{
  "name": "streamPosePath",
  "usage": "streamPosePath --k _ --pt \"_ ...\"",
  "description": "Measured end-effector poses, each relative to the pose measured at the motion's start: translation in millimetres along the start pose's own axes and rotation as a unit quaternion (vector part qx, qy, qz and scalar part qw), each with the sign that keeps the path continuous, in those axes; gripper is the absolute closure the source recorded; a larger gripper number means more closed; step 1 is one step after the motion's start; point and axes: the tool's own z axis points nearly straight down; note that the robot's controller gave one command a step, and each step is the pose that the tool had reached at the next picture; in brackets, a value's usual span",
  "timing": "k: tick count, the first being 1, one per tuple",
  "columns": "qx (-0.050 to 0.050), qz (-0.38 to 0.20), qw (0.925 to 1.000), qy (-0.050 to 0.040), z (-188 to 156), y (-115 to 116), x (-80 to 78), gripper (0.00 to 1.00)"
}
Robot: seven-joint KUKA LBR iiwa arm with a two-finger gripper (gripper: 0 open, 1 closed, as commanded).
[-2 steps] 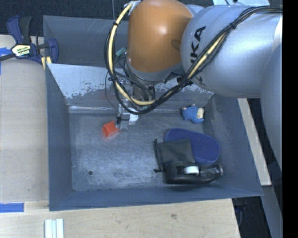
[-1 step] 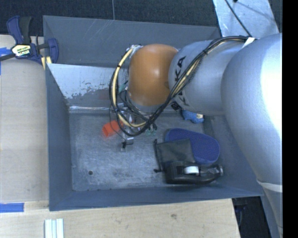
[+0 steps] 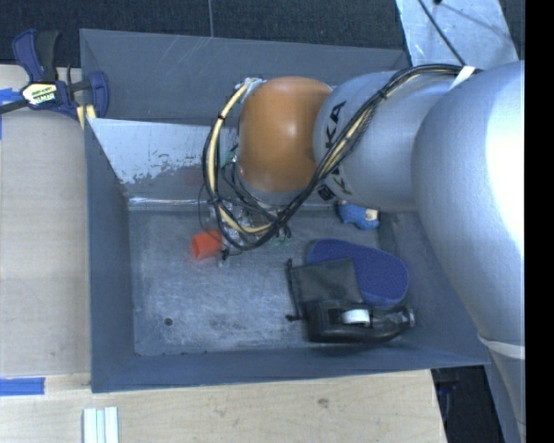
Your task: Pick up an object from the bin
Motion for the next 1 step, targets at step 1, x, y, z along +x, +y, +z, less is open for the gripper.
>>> streamPosePath --k 1 --pt "0.0 -0.023 0.9997 -0.0031 -137.5 8.6 -4.1 1.0"
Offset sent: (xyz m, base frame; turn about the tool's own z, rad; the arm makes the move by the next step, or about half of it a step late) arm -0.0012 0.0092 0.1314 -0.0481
